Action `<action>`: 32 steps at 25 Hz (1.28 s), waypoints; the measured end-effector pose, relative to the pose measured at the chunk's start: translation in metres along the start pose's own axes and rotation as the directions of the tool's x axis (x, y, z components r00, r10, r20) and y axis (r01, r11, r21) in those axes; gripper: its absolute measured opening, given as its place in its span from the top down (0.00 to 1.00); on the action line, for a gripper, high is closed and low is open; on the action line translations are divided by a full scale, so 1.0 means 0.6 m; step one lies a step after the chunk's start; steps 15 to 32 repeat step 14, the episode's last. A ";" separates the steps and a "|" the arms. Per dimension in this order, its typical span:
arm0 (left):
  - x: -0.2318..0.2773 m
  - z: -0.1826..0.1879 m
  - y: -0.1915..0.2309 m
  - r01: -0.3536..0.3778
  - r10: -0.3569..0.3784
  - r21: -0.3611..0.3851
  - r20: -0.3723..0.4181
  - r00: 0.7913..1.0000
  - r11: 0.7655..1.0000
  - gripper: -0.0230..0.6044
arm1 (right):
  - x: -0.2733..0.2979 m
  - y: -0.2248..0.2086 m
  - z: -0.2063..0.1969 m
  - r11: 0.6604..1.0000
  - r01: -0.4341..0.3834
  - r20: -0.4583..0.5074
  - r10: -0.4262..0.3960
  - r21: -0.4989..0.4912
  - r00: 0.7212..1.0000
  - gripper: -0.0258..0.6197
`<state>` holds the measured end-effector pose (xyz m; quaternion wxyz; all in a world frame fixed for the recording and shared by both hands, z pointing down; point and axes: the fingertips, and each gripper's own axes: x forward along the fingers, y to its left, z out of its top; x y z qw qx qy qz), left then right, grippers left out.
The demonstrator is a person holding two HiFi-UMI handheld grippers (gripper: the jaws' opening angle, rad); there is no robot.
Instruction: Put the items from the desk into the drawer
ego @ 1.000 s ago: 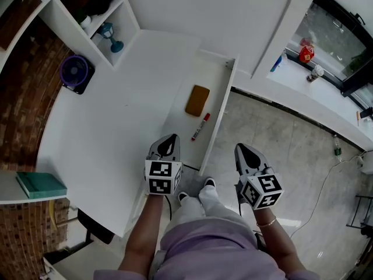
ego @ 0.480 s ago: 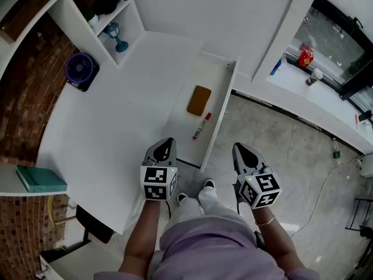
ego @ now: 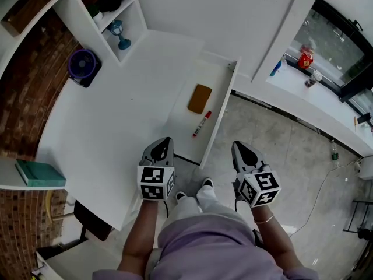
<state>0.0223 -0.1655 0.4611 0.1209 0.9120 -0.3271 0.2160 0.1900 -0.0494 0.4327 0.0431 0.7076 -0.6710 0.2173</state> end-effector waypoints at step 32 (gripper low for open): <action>-0.010 0.016 -0.008 0.010 -0.009 -0.020 0.032 0.999 1.000 0.96 | 0.004 0.009 0.000 1.000 -0.019 -0.003 0.019 -0.006 1.000 0.96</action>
